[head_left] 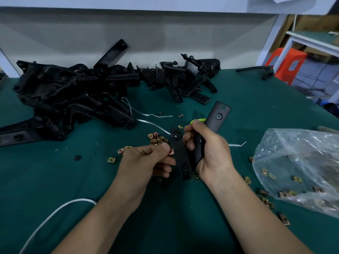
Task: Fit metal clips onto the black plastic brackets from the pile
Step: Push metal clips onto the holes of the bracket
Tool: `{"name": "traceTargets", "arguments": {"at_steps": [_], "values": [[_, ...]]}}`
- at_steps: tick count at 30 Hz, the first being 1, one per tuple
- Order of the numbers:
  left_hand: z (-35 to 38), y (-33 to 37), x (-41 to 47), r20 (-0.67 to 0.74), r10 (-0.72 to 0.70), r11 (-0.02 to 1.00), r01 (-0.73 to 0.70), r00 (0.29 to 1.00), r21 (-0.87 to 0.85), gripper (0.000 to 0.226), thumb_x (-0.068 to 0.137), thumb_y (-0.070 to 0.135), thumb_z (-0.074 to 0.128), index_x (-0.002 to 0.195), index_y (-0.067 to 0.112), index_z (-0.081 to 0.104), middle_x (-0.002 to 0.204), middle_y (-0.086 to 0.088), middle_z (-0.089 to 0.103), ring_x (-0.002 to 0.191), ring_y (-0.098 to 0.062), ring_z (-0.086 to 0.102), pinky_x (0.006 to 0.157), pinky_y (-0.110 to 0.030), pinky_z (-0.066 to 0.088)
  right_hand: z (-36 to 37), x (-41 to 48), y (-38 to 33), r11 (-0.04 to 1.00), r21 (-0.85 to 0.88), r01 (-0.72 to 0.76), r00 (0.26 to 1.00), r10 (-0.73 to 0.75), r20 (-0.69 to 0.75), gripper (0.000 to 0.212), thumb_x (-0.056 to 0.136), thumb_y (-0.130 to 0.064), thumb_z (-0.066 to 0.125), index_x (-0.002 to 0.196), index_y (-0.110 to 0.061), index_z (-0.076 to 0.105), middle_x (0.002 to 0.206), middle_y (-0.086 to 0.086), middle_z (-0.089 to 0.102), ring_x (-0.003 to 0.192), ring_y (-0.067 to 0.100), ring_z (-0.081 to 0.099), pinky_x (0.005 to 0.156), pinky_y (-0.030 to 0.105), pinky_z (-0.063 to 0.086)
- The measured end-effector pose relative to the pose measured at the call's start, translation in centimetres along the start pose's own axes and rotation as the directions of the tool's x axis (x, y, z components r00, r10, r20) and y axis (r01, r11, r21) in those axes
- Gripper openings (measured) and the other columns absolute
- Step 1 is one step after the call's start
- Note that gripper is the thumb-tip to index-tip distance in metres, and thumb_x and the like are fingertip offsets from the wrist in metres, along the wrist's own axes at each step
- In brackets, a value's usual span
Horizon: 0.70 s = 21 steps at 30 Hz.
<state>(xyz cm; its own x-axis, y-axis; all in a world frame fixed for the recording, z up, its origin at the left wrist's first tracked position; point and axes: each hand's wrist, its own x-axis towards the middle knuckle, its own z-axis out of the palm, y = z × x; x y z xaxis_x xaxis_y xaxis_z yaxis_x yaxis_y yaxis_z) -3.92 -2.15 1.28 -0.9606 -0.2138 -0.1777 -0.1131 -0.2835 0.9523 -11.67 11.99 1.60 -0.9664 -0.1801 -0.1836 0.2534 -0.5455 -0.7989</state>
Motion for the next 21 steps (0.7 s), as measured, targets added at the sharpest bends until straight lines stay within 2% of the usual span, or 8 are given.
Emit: {"name": "traceTargets", "arguments": {"at_steps": [3, 7, 10, 13, 16, 21], "values": [[0.0, 0.1, 0.1, 0.001, 0.000, 1.000, 0.000, 1.000, -0.011, 0.051, 0.064, 0.045, 0.076, 0.085, -0.001, 0.074, 0.070, -0.014, 0.072, 0.053, -0.014, 0.063, 0.049, -0.022, 0.052, 0.0, -0.1, 0.0, 1.000, -0.013, -0.024, 1.000, 0.024, 0.003, 0.025, 0.092, -0.022, 0.069, 0.069, -0.011, 0.073, 0.064, 0.010, 0.061, 0.045, 0.015, 0.048, 0.048, 0.024, 0.047], [0.1, 0.1, 0.1, -0.008, 0.007, 1.000, -0.007, 1.000, -0.029, 0.037, 0.073, 0.037, 0.072, 0.081, 0.001, 0.076, 0.070, -0.014, 0.072, 0.054, -0.015, 0.063, 0.050, -0.021, 0.052, 0.2, -0.2, 0.1, 0.999, -0.015, -0.048, 0.999, 0.048, 0.006, 0.026, 0.092, -0.023, 0.069, 0.071, -0.009, 0.073, 0.063, 0.010, 0.060, 0.045, 0.015, 0.047, 0.048, 0.025, 0.048], [0.4, 0.1, 0.0, -0.033, 0.011, 0.999, -0.013, 0.999, -0.043, 0.044, 0.079, 0.033, 0.068, 0.091, -0.009, 0.074, 0.075, -0.017, 0.073, 0.057, -0.015, 0.064, 0.053, -0.020, 0.053, 0.3, -0.3, 0.1, 0.997, -0.024, -0.074, 0.997, 0.074, 0.003, 0.024, 0.092, -0.022, 0.069, 0.073, -0.007, 0.071, 0.063, 0.010, 0.059, 0.044, 0.015, 0.047, 0.048, 0.024, 0.047], [1.0, 0.0, -0.4, -0.098, 0.016, 0.998, -0.022, 0.995, -0.066, 0.043, 0.078, 0.035, 0.067, 0.086, -0.007, 0.073, 0.073, -0.014, 0.073, 0.056, -0.013, 0.065, 0.052, -0.020, 0.053, 0.5, -0.4, 0.2, 0.998, -0.038, -0.052, 0.999, 0.051, -0.016, 0.024, 0.092, -0.021, 0.069, 0.074, -0.007, 0.070, 0.063, 0.010, 0.060, 0.044, 0.016, 0.047, 0.048, 0.024, 0.047], [1.8, -0.4, -0.8, -0.205, 0.004, 0.991, -0.031, 0.979, -0.129, 0.027, 0.082, 0.030, 0.069, 0.074, 0.005, 0.071, 0.066, -0.007, 0.072, 0.053, -0.009, 0.064, 0.049, -0.019, 0.052, 0.7, -0.6, 0.6, 0.998, -0.060, 0.018, 0.999, -0.020, -0.036, 0.025, 0.093, -0.021, 0.069, 0.070, -0.010, 0.071, 0.064, 0.011, 0.062, 0.045, 0.016, 0.047, 0.048, 0.024, 0.046], [2.4, -0.6, -1.4, -0.320, -0.042, 0.975, -0.031, 0.947, -0.221, 0.026, 0.097, 0.024, 0.065, 0.087, 0.001, 0.071, 0.074, -0.010, 0.075, 0.058, -0.011, 0.065, 0.050, -0.019, 0.052, 1.4, -0.8, 1.0, 0.991, -0.124, 0.055, 0.997, -0.062, -0.052, 0.031, 0.094, -0.021, 0.068, 0.064, -0.014, 0.073, 0.063, 0.010, 0.062, 0.044, 0.016, 0.047, 0.046, 0.024, 0.044]]}}
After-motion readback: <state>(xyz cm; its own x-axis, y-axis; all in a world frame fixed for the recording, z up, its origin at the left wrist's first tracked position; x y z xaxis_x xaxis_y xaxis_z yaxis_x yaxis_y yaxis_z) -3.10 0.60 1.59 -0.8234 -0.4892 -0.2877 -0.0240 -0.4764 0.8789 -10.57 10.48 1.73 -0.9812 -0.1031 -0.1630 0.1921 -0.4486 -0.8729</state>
